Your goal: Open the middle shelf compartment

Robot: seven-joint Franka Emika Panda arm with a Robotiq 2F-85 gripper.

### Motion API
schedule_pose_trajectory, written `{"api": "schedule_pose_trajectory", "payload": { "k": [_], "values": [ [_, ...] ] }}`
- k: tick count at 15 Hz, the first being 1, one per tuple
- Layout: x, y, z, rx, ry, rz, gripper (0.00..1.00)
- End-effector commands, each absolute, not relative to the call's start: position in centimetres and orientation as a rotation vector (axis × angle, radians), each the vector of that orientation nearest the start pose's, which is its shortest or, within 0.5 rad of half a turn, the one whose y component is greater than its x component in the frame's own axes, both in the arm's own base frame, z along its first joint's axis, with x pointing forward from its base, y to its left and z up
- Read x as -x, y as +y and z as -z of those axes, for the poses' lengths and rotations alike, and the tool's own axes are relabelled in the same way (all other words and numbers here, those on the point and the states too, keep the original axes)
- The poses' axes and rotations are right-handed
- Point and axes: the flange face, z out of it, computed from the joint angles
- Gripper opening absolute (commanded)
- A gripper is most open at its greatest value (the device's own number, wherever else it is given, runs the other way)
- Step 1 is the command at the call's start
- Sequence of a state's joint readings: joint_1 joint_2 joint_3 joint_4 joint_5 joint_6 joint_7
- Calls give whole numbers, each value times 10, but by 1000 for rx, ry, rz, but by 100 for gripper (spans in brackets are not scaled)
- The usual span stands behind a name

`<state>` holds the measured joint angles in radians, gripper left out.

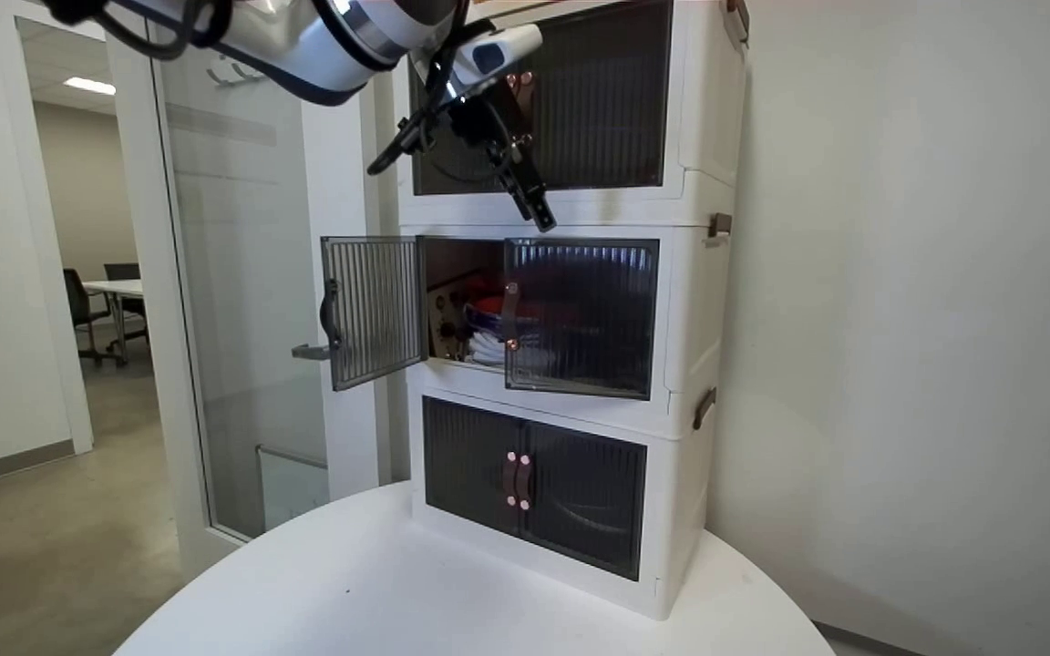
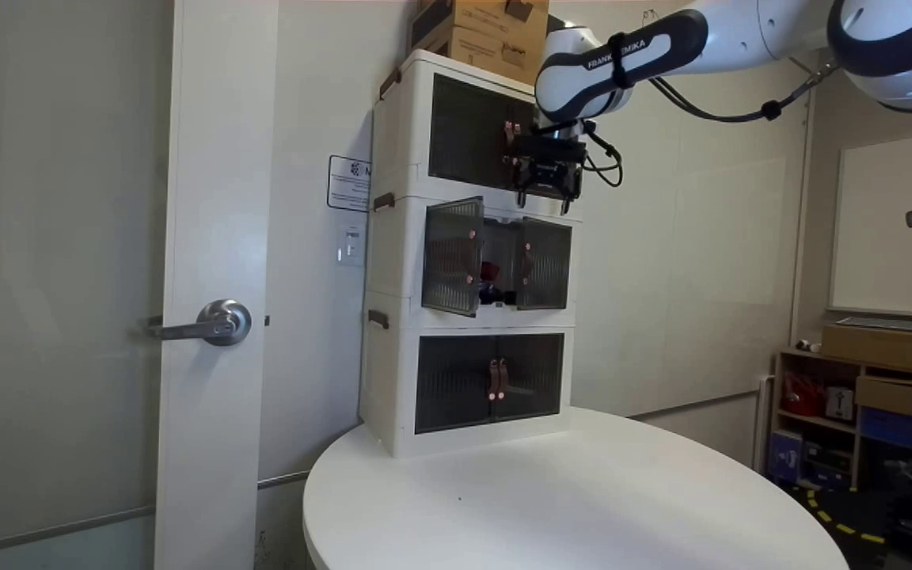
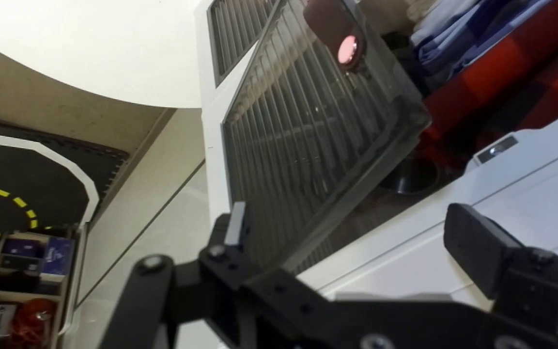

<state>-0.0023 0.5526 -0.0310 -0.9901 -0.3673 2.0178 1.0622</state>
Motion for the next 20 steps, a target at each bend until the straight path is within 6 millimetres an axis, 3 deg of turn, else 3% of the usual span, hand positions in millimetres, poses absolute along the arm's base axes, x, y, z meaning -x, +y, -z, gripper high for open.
{"api": "schedule_pose_trajectory", "payload": {
  "k": [1,6,10,14,20],
  "values": [
    [-746,-35,-590,2662,1650,969,100],
    [-735,-25,-569,2704,1581,800,100],
    [-712,-29,-554,2755,1557,709,100],
    [-672,-52,-558,2766,1630,719,100],
    [-598,-109,-570,2744,1764,759,100]
  ]
}}
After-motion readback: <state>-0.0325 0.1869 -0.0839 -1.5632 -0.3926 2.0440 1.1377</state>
